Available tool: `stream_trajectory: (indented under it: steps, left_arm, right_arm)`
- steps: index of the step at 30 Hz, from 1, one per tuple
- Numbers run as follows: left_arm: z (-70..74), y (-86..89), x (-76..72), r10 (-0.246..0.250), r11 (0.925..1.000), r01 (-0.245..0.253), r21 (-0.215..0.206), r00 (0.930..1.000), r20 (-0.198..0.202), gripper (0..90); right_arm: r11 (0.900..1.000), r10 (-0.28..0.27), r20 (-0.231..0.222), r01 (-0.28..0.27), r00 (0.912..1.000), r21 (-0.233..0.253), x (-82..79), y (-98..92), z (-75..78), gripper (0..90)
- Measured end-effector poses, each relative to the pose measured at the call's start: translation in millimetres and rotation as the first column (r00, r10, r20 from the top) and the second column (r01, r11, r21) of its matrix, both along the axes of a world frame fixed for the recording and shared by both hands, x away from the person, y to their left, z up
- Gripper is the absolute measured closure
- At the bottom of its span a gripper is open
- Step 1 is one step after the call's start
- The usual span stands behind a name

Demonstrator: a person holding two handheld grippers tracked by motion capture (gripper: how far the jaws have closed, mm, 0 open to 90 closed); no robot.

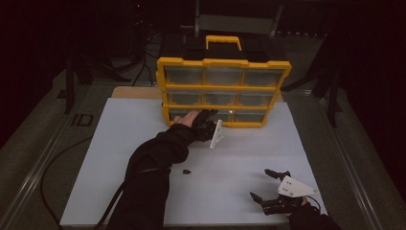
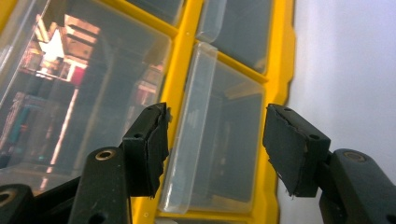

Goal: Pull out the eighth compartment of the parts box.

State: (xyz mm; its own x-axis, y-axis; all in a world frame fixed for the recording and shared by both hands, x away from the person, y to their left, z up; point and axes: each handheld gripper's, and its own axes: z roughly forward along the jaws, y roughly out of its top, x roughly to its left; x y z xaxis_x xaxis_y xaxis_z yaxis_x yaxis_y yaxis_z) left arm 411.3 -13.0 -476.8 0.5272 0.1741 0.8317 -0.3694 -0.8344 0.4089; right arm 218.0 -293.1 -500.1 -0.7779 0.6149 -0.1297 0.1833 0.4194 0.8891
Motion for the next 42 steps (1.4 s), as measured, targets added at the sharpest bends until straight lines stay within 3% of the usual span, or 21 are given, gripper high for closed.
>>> stream_trajectory:
  steps: [12,14,18,22,26,31,32,40,42]
  left_arm:
    - [-5.6,-0.2,6.8,0.049,0.9977,-0.051,0.044,0.9978,0.044,52.0]
    - [-4.2,-0.9,8.0,0.06,0.9976,-0.061,0.032,0.9976,0.033,51.9]
    - [-4.9,-1.4,10.6,0.076,0.9941,-0.08,0.074,0.9956,0.055,53.7]
    - [-5.0,-2.5,13.3,0.083,0.9929,-0.087,0.081,0.9955,0.045,56.4]
    - [-4.4,-6.6,12.8,0.087,0.989,-0.095,0.114,0.9937,0.07,61.1]
    - [-3.1,-9.3,12.5,0.103,0.986,-0.111,0.124,0.9921,0.072,64.1]
    - [-2.4,-11.1,12.1,0.113,0.9819,-0.123,0.144,0.9904,0.08,64.1]
    - [-0.8,-21.1,10.6,0.165,0.9684,-0.177,0.175,0.9829,0.08,64.8]
    - [0.0,-26.0,9.9,0.182,0.961,-0.195,0.196,0.9797,0.085,64.5]
  right_arm:
    - [1.0,0.0,0.002,0.0,1.0,0.001,0.1,-0.1,-0.1,9.5]
    - [1.0,0.0,0.002,0.0,1.0,0.001,0.1,-0.2,-0.2,9.4]
    - [1.0,0.001,0.002,-0.001,1.0,0.002,0.2,-0.4,-0.2,9.5]
    - [1.0,0.002,0.0,-0.002,1.0,0.003,0.3,-0.2,-0.3,9.5]
    - [1.0,0.003,-0.001,-0.003,1.0,0.003,0.5,-0.5,-0.3,9.4]
    - [1.0,0.002,-0.002,-0.002,1.0,0.003,0.5,-0.4,-0.4,9.5]
    - [1.0,0.002,-0.002,-0.002,1.0,0.004,0.6,-0.4,-0.4,9.5]
    - [1.0,0.0,-0.003,0.0,1.0,0.002,0.2,0.8,-0.2,9.4]
    - [1.0,0.002,-0.002,-0.002,1.0,-0.001,0.3,0.8,-0.2,9.4]
